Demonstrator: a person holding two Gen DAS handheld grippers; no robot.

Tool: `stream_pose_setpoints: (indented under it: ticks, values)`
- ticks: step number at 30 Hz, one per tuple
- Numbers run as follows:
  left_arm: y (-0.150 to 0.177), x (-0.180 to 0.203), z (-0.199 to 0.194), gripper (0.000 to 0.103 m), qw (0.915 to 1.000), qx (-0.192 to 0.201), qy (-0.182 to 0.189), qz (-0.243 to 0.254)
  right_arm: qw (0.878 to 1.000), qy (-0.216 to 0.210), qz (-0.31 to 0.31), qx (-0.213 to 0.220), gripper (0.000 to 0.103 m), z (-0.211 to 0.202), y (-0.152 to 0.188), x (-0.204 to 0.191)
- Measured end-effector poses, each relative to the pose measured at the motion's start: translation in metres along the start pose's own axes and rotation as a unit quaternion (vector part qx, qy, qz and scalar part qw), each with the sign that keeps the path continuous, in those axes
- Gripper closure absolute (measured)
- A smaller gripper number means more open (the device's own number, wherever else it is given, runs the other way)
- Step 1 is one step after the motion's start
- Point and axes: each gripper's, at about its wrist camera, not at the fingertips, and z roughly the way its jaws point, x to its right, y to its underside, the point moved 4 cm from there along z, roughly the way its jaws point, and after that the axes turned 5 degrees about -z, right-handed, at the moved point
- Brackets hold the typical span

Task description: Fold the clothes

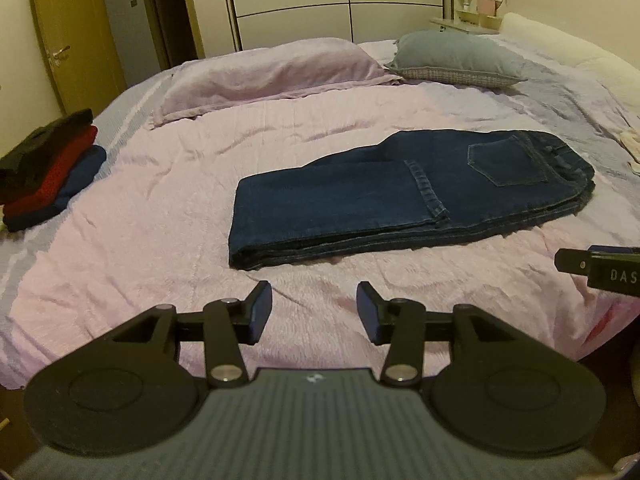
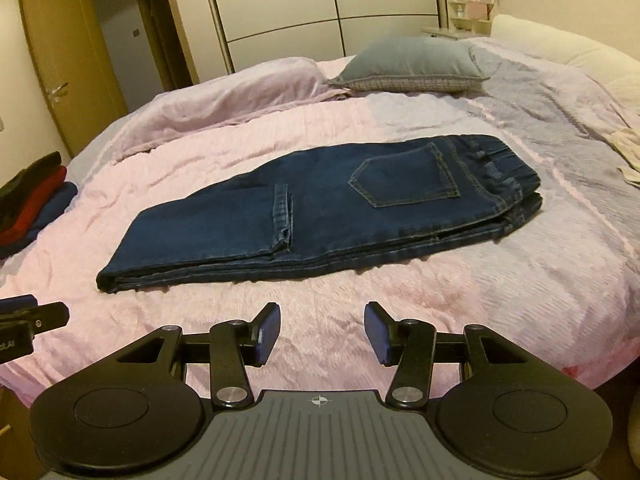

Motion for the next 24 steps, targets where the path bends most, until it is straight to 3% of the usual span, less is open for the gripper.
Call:
stream_pose_setpoints:
  ticks: [10, 18, 24]
  values:
    - [0.011, 0.013, -0.008, 0.059, 0.9994, 0.005, 0.029, 0.015, 1.000, 0.020, 0.014, -0.003, 0.052, -0.010, 0.011, 0.015]
    - [0.008, 0.004, 0.022, 0.056, 0.9993, -0.012, 0.037, 0.002, 0.999, 0.032, 0.017, -0.026, 0.052, 0.015, 0.009, 0.020]
    - [0.000, 0.002, 0.045, 0.057, 0.9984, -0.001, 0.055, -0.011, 0.998, 0.029, 0.022, -0.047, 0.051, 0.044, 0.006, 0.029]
